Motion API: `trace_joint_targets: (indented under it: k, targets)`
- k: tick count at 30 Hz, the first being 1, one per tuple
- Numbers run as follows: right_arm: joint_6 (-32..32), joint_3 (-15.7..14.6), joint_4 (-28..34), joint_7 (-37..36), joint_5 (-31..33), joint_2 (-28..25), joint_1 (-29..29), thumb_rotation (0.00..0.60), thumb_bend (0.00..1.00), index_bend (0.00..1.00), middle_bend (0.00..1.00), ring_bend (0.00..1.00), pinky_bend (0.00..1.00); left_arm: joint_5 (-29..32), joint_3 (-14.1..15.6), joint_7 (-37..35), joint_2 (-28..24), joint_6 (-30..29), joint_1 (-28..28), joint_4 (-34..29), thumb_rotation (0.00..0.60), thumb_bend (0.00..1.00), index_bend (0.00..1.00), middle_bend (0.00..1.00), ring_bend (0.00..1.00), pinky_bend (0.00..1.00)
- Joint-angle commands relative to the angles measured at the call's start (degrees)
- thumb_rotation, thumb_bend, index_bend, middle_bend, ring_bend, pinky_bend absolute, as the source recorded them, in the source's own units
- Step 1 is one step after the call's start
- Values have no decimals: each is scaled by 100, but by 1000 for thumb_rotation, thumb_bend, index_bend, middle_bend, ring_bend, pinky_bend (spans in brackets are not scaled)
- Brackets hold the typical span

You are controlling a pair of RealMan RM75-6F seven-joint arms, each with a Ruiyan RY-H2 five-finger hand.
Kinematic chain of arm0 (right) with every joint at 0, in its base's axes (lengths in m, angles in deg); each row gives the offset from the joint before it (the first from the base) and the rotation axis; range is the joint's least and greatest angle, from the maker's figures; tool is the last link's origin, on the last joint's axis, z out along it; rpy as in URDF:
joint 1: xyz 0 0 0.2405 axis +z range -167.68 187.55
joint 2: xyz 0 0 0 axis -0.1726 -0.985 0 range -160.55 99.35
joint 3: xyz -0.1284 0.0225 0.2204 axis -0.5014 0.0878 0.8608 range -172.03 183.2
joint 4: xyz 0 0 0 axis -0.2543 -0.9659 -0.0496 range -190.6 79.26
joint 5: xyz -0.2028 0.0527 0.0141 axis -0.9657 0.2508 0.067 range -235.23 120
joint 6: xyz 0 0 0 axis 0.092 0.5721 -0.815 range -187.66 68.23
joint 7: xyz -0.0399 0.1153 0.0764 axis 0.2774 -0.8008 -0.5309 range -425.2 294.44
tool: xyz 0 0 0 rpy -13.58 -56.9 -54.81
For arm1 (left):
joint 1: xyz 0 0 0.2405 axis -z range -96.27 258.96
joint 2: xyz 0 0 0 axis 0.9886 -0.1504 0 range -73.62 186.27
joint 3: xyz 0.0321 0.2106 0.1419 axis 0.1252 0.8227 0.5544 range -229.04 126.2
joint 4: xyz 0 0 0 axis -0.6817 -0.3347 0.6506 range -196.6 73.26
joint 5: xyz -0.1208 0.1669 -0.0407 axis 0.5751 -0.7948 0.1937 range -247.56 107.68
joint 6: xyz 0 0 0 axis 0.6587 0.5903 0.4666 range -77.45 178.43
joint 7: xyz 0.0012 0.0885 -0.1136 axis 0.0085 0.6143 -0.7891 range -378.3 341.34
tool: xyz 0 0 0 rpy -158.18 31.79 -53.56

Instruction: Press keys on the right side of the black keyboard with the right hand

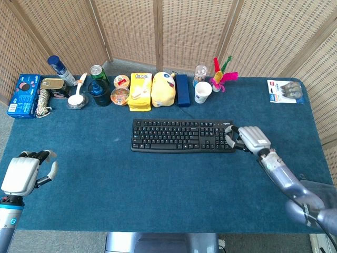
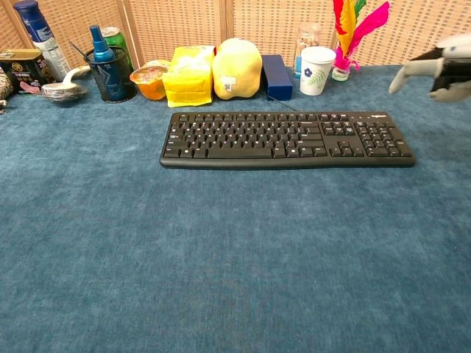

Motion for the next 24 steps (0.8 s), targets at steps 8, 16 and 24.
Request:
trace_joint_targets:
  k: [8, 16, 24]
  targets:
    - [-470, -125, -498, 175, 408, 360, 436, 0, 529, 267, 926, 1000, 959, 49, -10, 73, -65, 23, 46, -93, 33, 426, 397, 506, 545, 424]
    - [-607, -439, -318, 688, 632, 527, 633, 0, 529, 267, 927, 1000, 959, 147, -12, 27, -13, 155, 129, -11, 32, 427, 397, 506, 545, 424]
    - [-591, -555, -268, 1089, 999, 687, 864, 0, 529, 266, 926, 1000, 958, 180, 5, 1, 4, 177, 153, 34, 32, 426, 397, 506, 545, 425]
